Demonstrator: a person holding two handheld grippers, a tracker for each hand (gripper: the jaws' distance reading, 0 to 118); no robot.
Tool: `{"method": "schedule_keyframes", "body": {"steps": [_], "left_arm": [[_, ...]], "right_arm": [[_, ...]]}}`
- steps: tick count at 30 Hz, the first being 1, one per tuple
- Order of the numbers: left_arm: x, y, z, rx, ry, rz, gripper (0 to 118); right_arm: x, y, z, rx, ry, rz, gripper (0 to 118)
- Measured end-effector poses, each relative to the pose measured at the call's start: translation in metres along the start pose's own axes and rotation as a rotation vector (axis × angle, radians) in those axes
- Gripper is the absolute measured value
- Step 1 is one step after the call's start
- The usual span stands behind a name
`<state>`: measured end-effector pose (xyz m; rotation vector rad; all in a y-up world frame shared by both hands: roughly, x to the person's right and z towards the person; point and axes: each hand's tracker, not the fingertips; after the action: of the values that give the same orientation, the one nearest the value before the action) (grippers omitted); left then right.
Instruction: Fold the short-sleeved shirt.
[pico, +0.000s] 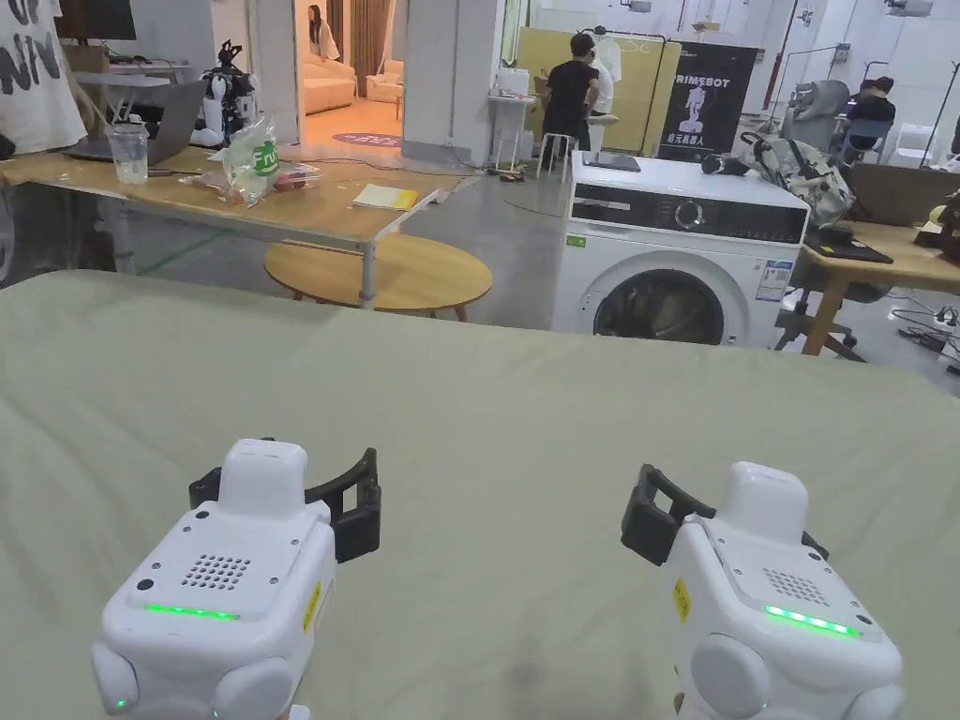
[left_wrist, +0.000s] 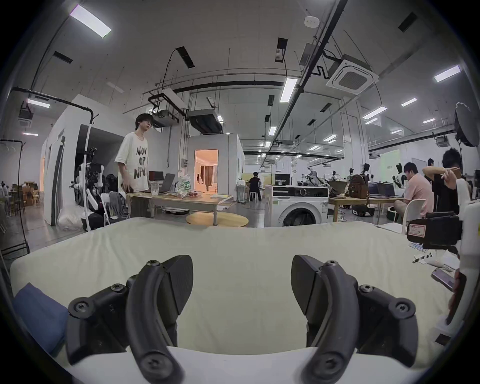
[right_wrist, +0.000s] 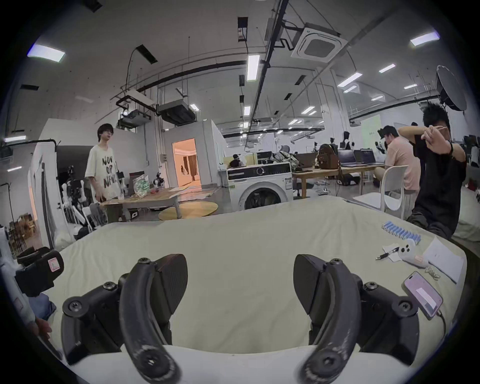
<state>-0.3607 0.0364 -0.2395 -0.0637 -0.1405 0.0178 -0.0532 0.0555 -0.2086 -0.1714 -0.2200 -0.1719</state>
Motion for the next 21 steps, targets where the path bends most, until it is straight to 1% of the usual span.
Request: {"method": "schedule_keyframes", "body": {"steps": [4, 9, 21], "left_arm": [[0.0005, -0.0006, 0.0011, 0.008, 0.011, -0.010, 78], [0.0015, 0.0004, 0.0023, 0.011, 0.008, -0.015, 78], [0.0012, 0.0027, 0.0020, 0.014, 0.052, -0.025, 78]], "right_arm": [[-0.0008, -0.0007, -0.0010, -0.016, -0.015, -0.006, 86], [-0.0038, -0.0011, -0.0021, -0.022, -0.041, 0.014, 86], [-0.0049, -0.0015, -0.0025, -0.009, -0.053, 0.052, 86]]}}
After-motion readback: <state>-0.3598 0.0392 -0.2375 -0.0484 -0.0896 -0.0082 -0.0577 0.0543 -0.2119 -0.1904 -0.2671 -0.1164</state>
